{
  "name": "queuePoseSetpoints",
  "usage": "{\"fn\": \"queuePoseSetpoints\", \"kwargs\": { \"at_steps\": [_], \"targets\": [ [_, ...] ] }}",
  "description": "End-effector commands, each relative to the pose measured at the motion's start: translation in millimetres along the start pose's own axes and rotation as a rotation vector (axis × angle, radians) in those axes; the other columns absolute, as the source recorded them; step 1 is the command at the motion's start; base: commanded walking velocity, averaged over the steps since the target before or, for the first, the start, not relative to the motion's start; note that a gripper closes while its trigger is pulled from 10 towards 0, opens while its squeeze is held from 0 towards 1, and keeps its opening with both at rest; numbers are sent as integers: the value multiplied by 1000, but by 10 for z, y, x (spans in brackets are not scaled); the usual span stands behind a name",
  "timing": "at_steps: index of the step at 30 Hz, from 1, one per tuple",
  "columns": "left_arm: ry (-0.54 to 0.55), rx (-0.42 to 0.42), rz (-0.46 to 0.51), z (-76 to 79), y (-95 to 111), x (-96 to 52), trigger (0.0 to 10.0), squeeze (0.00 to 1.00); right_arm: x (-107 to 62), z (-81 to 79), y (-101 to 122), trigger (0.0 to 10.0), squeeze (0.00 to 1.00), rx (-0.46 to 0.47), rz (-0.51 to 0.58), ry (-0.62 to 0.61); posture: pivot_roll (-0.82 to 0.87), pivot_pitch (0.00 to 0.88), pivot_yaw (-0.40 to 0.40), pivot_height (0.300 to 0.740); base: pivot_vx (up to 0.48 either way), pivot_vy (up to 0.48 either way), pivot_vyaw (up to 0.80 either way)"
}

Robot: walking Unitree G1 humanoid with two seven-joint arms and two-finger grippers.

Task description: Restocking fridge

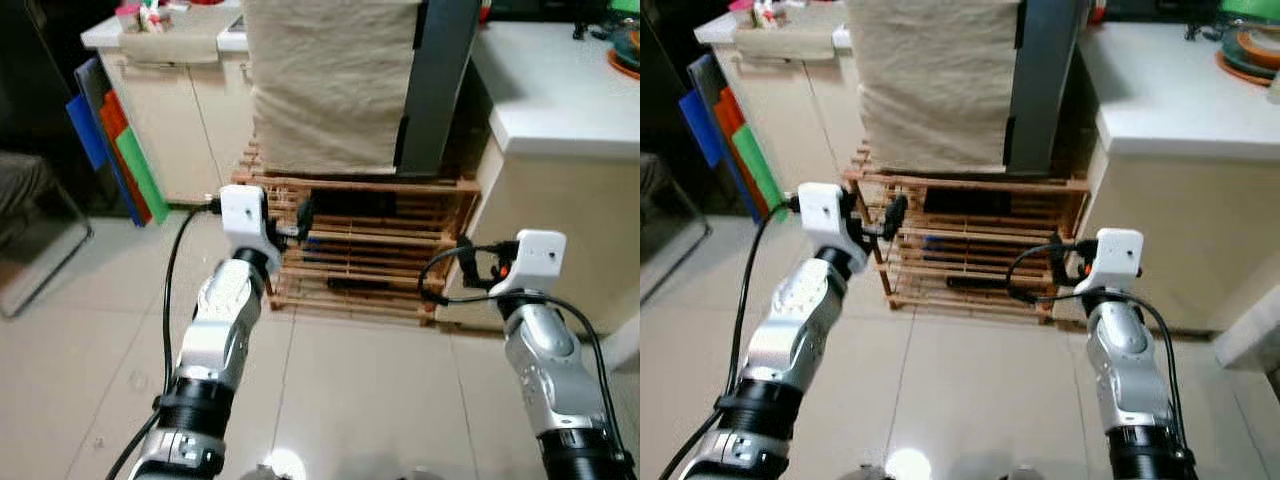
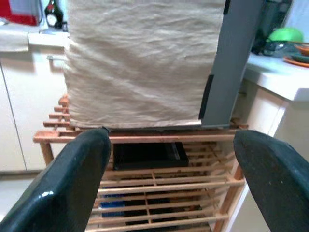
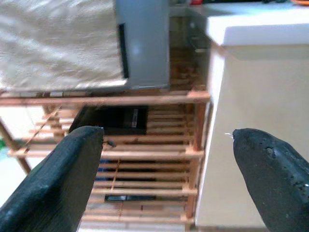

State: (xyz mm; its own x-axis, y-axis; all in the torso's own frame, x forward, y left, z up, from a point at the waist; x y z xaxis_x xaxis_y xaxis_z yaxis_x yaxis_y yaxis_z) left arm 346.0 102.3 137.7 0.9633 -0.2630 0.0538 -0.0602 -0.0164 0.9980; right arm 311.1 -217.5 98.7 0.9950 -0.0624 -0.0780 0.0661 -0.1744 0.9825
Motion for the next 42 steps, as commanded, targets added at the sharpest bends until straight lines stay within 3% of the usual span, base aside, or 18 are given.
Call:
{"fn": "queuePoseSetpoints", "kwargs": {
  "at_steps": [1,10,17,25,42],
  "targets": [
    [15,61,-25,-75,-28,-10,10000,0,26,-100,55,10000,0,-5,22,29,-113,0,60,740,0,0,0],
    [17,12,9,-80,51,8,10000,0,40,-151,76,10000,0,-6,36,47,-114,0,67,740,280,0,0],
    [52,-4,-62,-142,-68,-5,10000,0,43,-174,51,10000,0,6,28,55,-109,0,61,740,418,0,0],
    [55,-8,-72,-140,-75,3,10000,0,52,-182,49,10000,0,10,27,60,-109,0,57,740,417,0,0],
    [113,-102,-134,-223,-200,-20,10000,0,60,-189,49,10000,0,8,26,69,-108,0,50,740,387,268,0]
  ]
}}
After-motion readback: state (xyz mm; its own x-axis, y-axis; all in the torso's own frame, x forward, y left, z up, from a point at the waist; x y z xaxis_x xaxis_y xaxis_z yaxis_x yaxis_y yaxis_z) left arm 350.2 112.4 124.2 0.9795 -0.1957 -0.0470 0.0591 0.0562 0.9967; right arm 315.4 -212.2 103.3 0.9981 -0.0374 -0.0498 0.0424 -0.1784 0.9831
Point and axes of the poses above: a point about 5 cm out from each wrist's last joint towards the gripper, its own x axis pointing out of the wrist towards the gripper, its own y axis along the axis of the wrist's last joint, z = x × y, the point moved 2 cm from there along x, pointing out of the wrist towards the gripper, and after that the axes turned 9 degrees about x, right-handed, at the moved point
